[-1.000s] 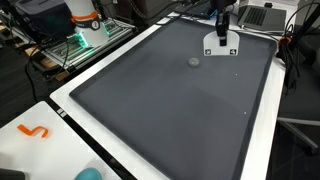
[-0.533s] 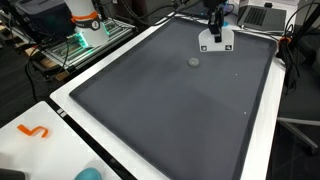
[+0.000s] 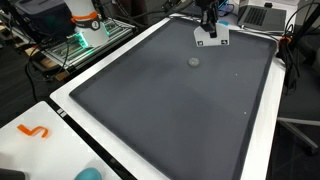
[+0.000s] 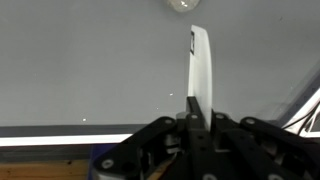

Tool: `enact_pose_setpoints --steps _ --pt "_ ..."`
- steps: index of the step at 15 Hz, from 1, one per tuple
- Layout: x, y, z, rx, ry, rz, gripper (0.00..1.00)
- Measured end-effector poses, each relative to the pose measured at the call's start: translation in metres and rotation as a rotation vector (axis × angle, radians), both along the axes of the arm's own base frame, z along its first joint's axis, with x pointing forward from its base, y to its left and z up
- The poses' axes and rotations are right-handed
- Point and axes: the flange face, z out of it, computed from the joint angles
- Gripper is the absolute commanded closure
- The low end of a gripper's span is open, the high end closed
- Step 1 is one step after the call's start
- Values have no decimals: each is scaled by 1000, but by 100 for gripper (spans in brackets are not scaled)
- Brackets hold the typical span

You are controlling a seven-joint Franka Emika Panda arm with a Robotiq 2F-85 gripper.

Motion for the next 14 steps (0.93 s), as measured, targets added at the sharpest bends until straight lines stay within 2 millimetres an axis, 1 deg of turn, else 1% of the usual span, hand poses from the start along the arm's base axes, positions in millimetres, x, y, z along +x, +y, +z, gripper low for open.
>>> enact_pose_setpoints --steps 5,9,14 --pt "-15 -18 2 81 -21 11 99" --pt "-31 -33 1 141 -41 20 99" --pt "-50 -42 -3 193 -32 40 99"
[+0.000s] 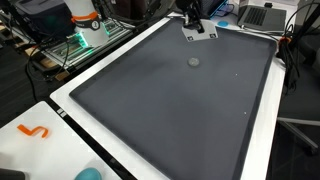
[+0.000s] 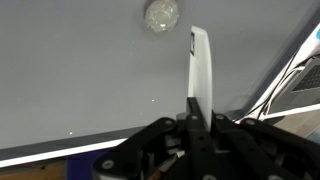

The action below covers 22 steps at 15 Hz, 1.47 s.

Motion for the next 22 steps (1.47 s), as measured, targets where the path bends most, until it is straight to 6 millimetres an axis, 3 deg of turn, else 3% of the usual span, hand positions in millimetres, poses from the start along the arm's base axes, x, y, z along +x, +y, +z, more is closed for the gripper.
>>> enact_pose_setpoints --steps 10,22 --pt "-29 -3 -11 36 77 41 99" --pt "-36 29 -12 28 90 100 99"
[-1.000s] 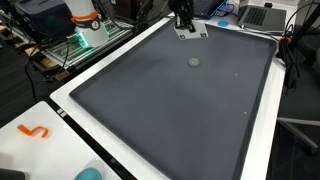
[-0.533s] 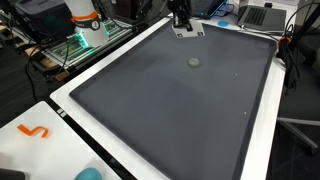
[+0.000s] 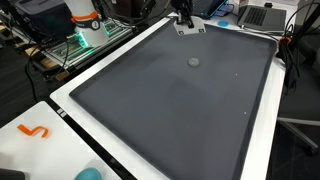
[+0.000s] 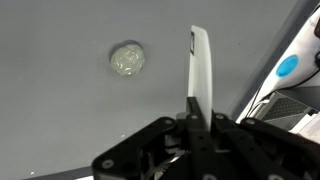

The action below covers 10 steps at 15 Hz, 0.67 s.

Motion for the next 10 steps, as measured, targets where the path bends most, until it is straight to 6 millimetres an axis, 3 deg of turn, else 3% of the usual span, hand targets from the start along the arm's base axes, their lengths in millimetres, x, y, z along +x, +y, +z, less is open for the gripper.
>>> enact_pose_setpoints --steps 10 --pt "8 23 24 -151 55 -36 99"
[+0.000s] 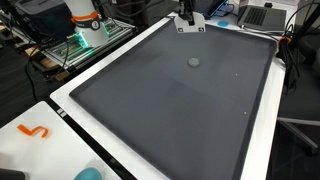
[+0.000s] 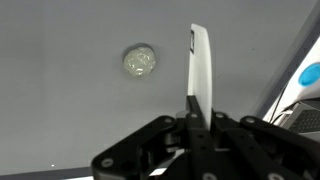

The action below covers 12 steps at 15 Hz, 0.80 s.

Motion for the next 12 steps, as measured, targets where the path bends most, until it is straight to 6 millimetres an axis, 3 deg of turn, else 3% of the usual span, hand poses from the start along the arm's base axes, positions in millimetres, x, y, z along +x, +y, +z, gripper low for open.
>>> enact_pose_setpoints --steps 12 --pt "27 44 58 -194 60 65 99"
